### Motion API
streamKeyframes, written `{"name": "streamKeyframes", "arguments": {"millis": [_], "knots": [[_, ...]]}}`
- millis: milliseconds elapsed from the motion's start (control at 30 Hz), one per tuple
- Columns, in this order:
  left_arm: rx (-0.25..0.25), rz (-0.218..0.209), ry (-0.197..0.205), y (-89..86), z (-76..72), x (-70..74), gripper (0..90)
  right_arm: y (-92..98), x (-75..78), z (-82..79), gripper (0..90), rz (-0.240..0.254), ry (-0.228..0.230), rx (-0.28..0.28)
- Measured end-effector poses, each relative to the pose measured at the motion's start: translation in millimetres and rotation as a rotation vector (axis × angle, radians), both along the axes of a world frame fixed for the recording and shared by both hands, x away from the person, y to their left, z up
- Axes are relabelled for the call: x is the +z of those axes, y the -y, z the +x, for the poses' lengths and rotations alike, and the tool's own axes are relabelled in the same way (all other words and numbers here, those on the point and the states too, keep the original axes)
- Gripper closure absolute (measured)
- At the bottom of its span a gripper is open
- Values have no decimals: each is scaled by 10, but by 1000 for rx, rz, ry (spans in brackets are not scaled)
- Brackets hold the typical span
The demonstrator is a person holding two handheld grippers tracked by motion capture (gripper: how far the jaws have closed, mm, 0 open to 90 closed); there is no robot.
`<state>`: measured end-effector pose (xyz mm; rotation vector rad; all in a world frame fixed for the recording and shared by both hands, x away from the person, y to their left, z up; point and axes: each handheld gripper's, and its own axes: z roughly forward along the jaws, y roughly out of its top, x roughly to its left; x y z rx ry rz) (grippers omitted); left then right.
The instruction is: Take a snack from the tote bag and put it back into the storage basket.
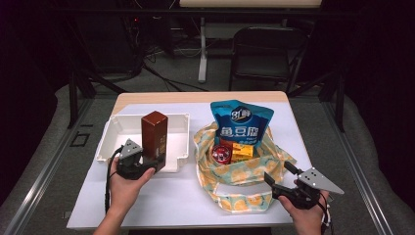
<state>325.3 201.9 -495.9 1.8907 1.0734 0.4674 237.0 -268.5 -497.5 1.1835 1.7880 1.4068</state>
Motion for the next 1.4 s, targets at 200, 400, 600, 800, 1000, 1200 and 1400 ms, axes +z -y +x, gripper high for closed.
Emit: {"name": "streamKeyframes", "arguments": {"millis": [200, 400, 600, 800, 1000, 1200, 1400], "knots": [[7, 36, -52, -16, 81, -8, 448, 11, -6, 12, 192, -5, -5, -1], [12, 82, -93, -42, 191, 39, 448, -7, -13, 18, 195, -8, -11, 2], [14, 126, -140, -46, 284, 18, 447, -1, -15, 20, 198, -12, -12, 0], [15, 178, -203, -37, 385, -32, 447, 7, -17, 24, 200, -11, -14, -3], [24, 226, -253, -21, 485, -84, 446, 12, -20, 28, 200, -9, -17, -7], [18, 229, -315, -23, 565, -112, 444, 11, -22, 28, 200, -8, -16, -9], [13, 244, -352, -9, 632, -127, 440, 13, -21, 27, 200, -9, -14, -11]]}}
